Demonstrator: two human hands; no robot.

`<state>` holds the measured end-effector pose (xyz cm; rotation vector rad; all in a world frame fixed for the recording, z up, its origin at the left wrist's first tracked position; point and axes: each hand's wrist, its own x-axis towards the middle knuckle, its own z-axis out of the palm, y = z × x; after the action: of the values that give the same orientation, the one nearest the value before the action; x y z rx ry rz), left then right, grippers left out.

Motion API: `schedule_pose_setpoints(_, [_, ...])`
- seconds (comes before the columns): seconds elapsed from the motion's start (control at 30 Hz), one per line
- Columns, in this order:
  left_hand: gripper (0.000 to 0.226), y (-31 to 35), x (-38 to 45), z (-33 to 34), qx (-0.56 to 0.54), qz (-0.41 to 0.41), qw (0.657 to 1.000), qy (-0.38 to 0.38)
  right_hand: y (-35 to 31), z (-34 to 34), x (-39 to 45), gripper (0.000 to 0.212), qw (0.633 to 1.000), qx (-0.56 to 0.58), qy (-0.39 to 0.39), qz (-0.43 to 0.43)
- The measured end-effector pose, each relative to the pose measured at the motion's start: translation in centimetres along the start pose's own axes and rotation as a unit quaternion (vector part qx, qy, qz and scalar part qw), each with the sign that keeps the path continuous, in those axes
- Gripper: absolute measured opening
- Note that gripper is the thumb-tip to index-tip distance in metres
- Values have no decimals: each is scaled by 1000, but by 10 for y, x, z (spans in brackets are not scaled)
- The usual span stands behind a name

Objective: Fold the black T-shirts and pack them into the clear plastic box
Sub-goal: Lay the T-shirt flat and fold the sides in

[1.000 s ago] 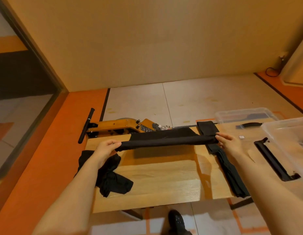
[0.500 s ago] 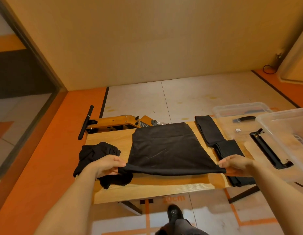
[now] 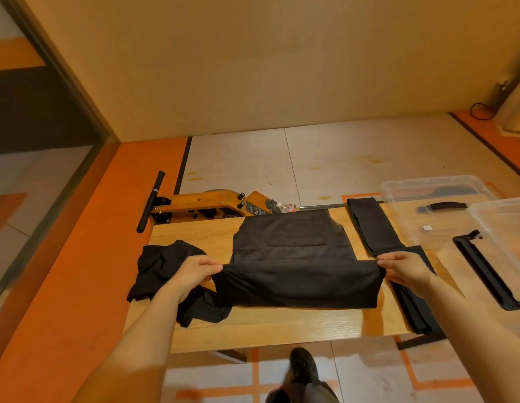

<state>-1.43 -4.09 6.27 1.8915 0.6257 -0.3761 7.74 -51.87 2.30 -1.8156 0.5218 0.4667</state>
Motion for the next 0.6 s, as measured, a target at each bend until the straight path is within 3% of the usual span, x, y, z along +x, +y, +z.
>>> schedule_pose_setpoints(0.13, [6,8,23,11,-7,25,998,65,-4,17,19,19,997,26,66,-36])
schedule_pose_setpoints(0.3, [6,22,59,21,-16,29,993,114,-12,31,47,25,994,35,86,-52])
schedule_pose_setpoints(0.6, [12,37,130,29,-7,41,992,122,-35,53,117,21,990,10,124,-63])
